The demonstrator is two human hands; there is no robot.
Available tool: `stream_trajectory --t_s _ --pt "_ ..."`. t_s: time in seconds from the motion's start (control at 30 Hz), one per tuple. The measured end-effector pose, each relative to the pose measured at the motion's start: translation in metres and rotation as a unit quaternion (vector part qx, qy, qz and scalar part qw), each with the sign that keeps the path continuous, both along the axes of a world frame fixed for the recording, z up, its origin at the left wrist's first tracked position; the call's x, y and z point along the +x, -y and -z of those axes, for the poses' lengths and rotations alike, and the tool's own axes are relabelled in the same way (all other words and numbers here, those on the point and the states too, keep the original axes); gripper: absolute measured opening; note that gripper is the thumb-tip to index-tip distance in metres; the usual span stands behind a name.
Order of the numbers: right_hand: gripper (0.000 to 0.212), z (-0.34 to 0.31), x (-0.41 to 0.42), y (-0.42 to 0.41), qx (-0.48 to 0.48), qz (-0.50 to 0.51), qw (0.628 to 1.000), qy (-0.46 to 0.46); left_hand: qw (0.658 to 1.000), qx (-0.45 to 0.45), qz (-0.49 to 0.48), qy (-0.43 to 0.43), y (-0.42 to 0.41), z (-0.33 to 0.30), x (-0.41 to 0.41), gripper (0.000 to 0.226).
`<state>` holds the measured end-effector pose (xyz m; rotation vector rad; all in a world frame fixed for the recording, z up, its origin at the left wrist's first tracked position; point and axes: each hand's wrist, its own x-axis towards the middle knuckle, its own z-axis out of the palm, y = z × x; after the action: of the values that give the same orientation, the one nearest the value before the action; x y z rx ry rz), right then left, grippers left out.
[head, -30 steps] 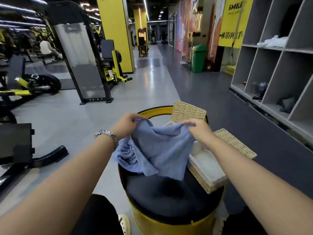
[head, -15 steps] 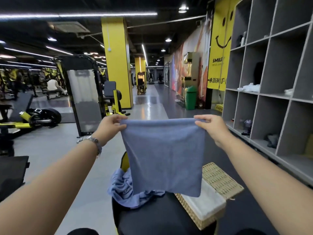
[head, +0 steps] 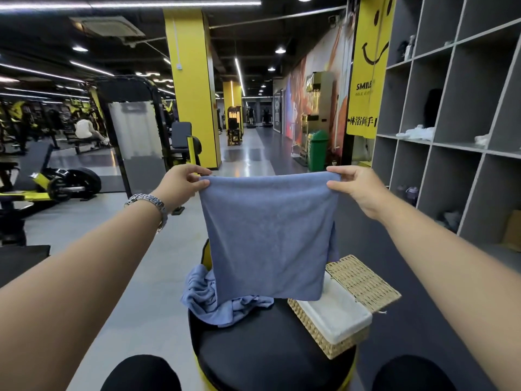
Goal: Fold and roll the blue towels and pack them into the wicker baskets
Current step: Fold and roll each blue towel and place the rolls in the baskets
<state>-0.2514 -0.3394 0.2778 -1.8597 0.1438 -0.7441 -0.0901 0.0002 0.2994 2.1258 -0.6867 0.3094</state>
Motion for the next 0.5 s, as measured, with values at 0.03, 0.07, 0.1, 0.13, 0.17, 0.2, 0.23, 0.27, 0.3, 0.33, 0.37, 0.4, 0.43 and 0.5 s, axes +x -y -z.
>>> stream_trajectory --t_s 0.03,0.07,0.1,0.13,0.17,0.2,0.23,0.27,0.3,0.33,0.37,0.4,0.43,0.5 --pt "0.049 0.002 0.001 0.0 -0.005 -0.011 1.0 -0.011 1.0 0.007 -0.004 0.006 0.0 0.001 0.0 0.023" --pt "0.051 0.004 0.002 0.0 -0.018 -0.013 0.999 -0.024 1.0 0.009 -0.005 0.011 0.0 0.002 0.0 0.021" --pt "0.051 0.006 0.004 0.0 -0.039 -0.002 0.999 -0.034 1.0 0.009 -0.005 0.011 0.001 0.003 0.0 0.02" --pt "0.048 0.009 0.005 0.001 -0.066 0.018 0.997 -0.039 1.0 0.009 -0.005 0.01 0.0 0.005 0.0 0.019" --pt "0.043 0.012 0.007 0.001 -0.09 0.039 0.994 -0.04 1.0 0.013 -0.008 0.007 0.0 0.007 -0.001 0.019" --pt "0.037 0.014 0.008 0.001 -0.106 0.058 0.992 -0.041 1.0 0.017 -0.012 0.006 0.0 0.009 -0.001 0.02" --pt "0.031 0.016 0.008 0.0 -0.115 0.072 0.99 -0.042 1.0 0.021 -0.016 0.007 0.0 0.012 -0.001 0.021" --pt "0.026 0.018 0.007 -0.002 -0.12 0.08 0.989 -0.042 0.999 0.025 -0.016 0.012 0.0 0.015 -0.001 0.022" --pt "0.022 0.02 0.007 -0.003 -0.127 0.087 0.987 -0.041 0.999 0.03 -0.016 0.018 0.001 0.018 -0.002 0.023" --pt "0.02 0.022 0.006 -0.005 -0.139 0.093 0.985 -0.041 0.999 0.034 -0.015 0.021 0.001 0.02 -0.002 0.022" --pt "0.018 0.025 0.005 -0.006 -0.152 0.099 0.983 -0.042 0.999 0.036 -0.014 0.019 0.001 0.023 -0.002 0.02" --pt "0.017 0.027 0.005 -0.007 -0.163 0.105 0.98 -0.043 0.999 0.036 -0.01 0.012 0.001 0.027 -0.001 0.019" --pt "0.017 0.03 0.005 -0.007 -0.168 0.109 0.979 -0.043 0.999 0.035 -0.005 0.001 0.0 0.03 -0.001 0.018" --pt "0.015 0.035 0.006 -0.006 -0.165 0.113 0.979 -0.044 0.999 0.05 0.0 -0.012 -0.001 0.037 0.001 0.016"
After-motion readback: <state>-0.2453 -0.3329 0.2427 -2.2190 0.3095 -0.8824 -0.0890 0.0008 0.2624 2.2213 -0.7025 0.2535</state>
